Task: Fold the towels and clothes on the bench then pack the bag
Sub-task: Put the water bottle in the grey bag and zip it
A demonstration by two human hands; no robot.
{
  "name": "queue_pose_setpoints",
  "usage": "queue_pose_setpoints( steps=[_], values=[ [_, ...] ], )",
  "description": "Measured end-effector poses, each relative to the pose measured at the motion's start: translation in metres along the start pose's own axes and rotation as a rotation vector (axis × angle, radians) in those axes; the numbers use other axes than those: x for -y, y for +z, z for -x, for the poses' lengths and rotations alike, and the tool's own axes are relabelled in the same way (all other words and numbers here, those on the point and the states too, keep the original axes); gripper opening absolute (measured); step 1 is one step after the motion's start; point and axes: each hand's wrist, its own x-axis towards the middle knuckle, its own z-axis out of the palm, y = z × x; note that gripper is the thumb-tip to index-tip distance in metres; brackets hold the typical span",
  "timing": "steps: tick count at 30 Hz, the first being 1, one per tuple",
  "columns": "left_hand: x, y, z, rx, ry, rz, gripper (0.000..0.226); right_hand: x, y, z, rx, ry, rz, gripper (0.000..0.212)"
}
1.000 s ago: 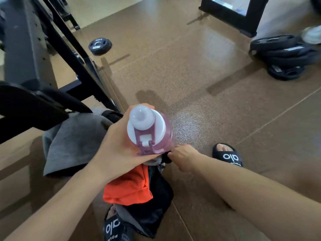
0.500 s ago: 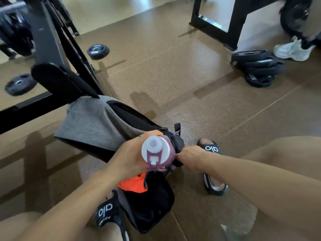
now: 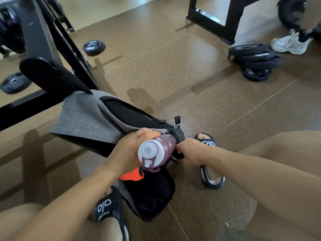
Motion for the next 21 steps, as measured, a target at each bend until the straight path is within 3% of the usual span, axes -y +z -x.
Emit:
queue_pose_setpoints(
  steps=[6,9,12,17,21],
  values=[
    [-0.009,-0.003,-0.005,0.054,-0.051,-0.051,0.050,-0.006,0.000,0.007,-0.103,0.010,-0.087,0.019],
    [-0.024,-0.014,-0.012,0.200,-0.063,-0.033,0.076,-0.003,0.004,0.011,-0.128,0.005,-0.123,0.018],
    [-0.047,-0.015,-0.008,0.304,0.011,-0.277,0.101,0.003,0.003,0.017,-0.133,-0.023,-0.088,0.020],
    [-0.065,0.008,-0.003,0.290,0.147,-0.364,0.090,0.004,0.002,0.018,-0.086,0.004,0.000,0.025],
    [-0.058,-0.004,-0.009,0.179,0.143,-0.200,0.074,0.007,-0.004,0.020,-0.079,0.000,-0.001,0.024]
  ],
)
